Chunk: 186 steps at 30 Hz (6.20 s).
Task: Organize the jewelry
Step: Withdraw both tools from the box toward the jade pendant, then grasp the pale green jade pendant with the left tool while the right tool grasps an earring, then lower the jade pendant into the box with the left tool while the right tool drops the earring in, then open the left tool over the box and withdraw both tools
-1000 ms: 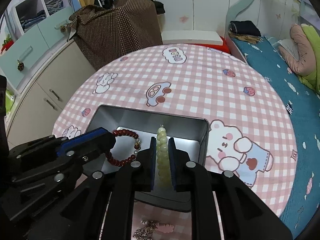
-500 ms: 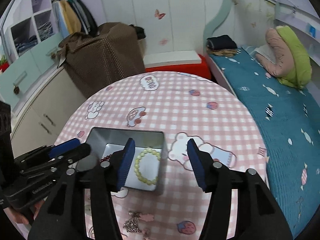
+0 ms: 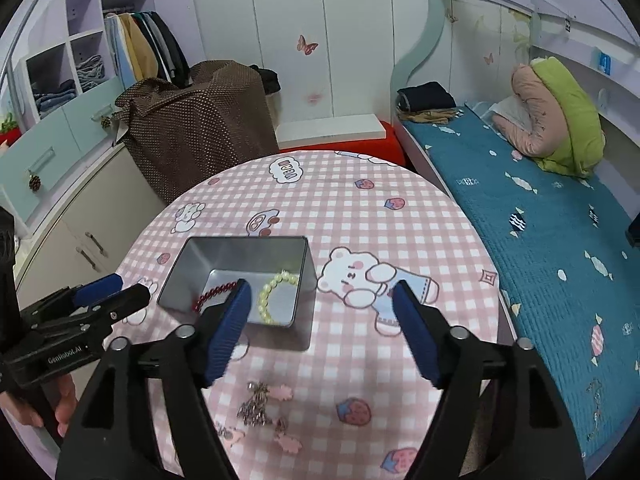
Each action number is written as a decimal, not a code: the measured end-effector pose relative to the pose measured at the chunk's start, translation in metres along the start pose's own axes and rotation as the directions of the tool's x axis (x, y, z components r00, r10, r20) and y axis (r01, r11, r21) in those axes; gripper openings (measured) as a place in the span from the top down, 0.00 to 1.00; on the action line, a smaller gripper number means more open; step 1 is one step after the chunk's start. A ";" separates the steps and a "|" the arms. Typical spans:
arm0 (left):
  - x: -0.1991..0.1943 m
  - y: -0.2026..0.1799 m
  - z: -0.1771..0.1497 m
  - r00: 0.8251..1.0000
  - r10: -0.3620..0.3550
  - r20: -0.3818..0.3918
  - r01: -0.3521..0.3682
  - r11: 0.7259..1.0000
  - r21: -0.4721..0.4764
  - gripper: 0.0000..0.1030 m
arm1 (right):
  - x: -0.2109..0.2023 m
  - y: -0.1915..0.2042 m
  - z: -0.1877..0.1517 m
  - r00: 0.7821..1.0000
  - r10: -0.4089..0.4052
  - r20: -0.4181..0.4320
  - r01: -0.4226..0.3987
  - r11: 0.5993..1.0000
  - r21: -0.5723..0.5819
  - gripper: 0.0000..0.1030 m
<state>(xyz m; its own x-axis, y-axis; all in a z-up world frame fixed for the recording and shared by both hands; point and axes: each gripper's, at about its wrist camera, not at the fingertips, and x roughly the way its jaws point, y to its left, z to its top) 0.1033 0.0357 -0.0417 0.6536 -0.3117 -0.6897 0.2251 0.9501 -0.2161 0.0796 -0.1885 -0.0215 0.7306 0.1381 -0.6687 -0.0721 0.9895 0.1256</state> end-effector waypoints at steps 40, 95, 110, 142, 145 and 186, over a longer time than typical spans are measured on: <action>0.044 -0.018 -0.094 0.972 0.197 -0.130 -0.186 0.978 0.093 0.57 | 0.025 -0.002 -0.078 0.988 0.055 -0.147 -0.049 0.998 0.043 0.14; -0.014 0.077 -0.083 0.996 0.088 0.009 -0.086 0.989 -0.118 0.59 | 0.106 0.161 -0.081 0.963 0.143 -0.227 -0.221 0.903 -0.369 0.85; -0.008 0.057 -0.074 0.999 0.039 0.007 -0.038 0.996 -0.077 0.59 | 0.073 0.127 -0.064 0.974 0.171 -0.150 -0.207 0.937 -0.281 0.85; 0.036 -0.020 0.013 0.999 -0.016 0.036 0.014 0.999 0.046 0.59 | 0.073 0.046 0.000 0.989 0.148 -0.001 -0.147 0.977 -0.152 0.85; 0.051 -0.019 0.018 1.000 -0.007 0.015 0.006 0.999 0.045 0.59 | 0.081 0.045 0.003 0.990 0.140 -0.013 -0.141 0.978 -0.153 0.85; 0.085 -0.037 0.026 0.996 0.083 -0.039 -0.080 0.993 0.084 0.43 | 0.071 -0.022 0.013 0.992 0.126 0.007 -0.126 0.992 0.009 0.52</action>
<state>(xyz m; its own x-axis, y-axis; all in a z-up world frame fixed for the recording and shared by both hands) 0.1687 -0.0266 -0.0744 0.6412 -0.2310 -0.7318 0.2320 0.9673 -0.1020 0.1414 -0.2007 -0.0620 0.7203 0.2609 -0.6427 -0.1573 0.9639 0.2151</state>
